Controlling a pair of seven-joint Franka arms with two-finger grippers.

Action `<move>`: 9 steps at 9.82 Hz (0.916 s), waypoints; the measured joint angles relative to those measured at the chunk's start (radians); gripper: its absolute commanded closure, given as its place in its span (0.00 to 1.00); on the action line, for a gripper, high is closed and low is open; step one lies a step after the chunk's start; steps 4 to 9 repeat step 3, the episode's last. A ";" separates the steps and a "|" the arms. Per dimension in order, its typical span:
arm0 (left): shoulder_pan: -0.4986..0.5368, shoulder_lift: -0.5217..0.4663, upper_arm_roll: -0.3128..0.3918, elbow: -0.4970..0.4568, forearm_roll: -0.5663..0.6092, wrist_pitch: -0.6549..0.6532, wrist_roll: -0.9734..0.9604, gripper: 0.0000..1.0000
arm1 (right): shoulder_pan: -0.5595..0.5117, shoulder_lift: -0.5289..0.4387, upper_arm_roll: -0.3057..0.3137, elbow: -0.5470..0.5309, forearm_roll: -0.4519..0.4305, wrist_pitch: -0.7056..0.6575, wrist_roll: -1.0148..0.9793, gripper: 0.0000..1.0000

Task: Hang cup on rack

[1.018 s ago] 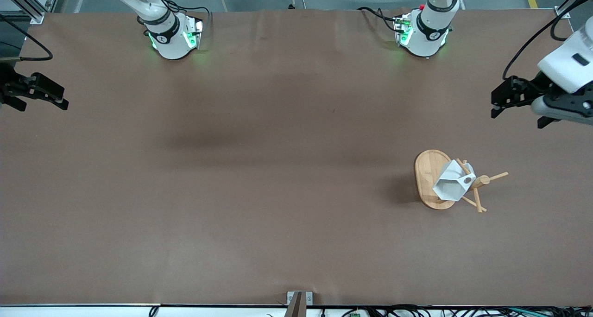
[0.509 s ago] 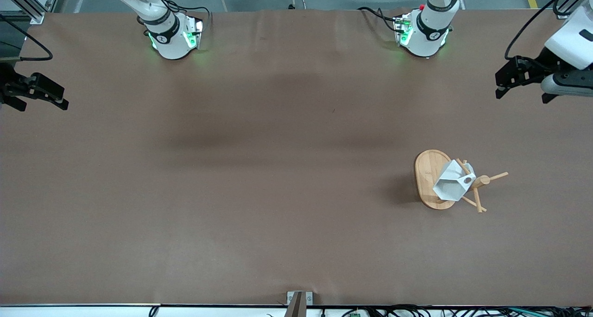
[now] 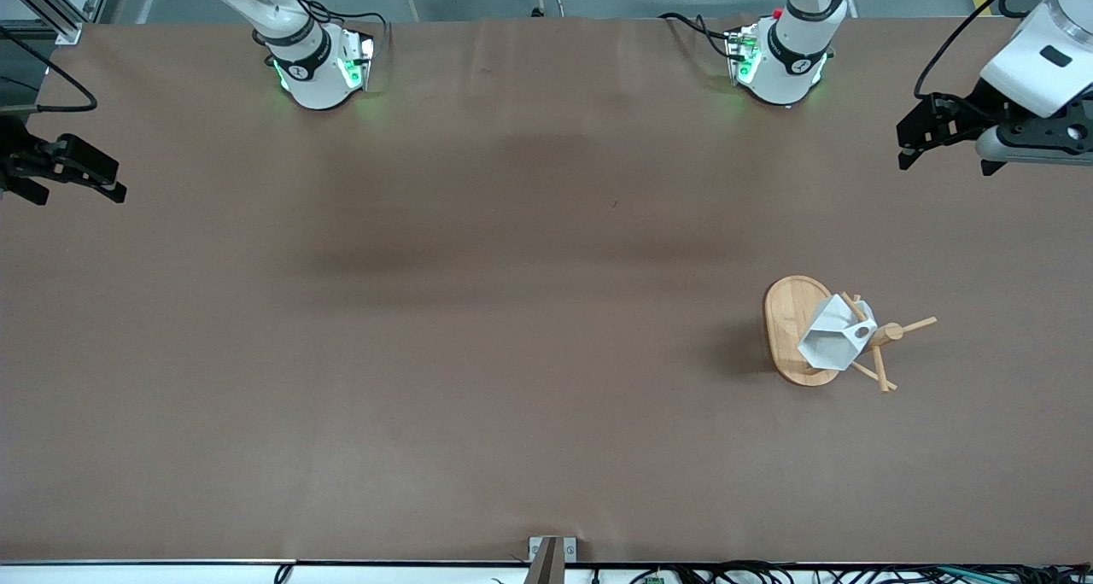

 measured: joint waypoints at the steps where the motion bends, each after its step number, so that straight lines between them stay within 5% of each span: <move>1: 0.003 0.021 0.001 0.027 0.000 -0.012 0.000 0.00 | 0.000 0.000 0.000 0.000 0.000 0.000 0.000 0.02; 9: 0.003 0.057 0.001 0.070 0.000 -0.032 0.000 0.00 | 0.000 0.000 0.000 0.000 0.000 0.000 0.000 0.02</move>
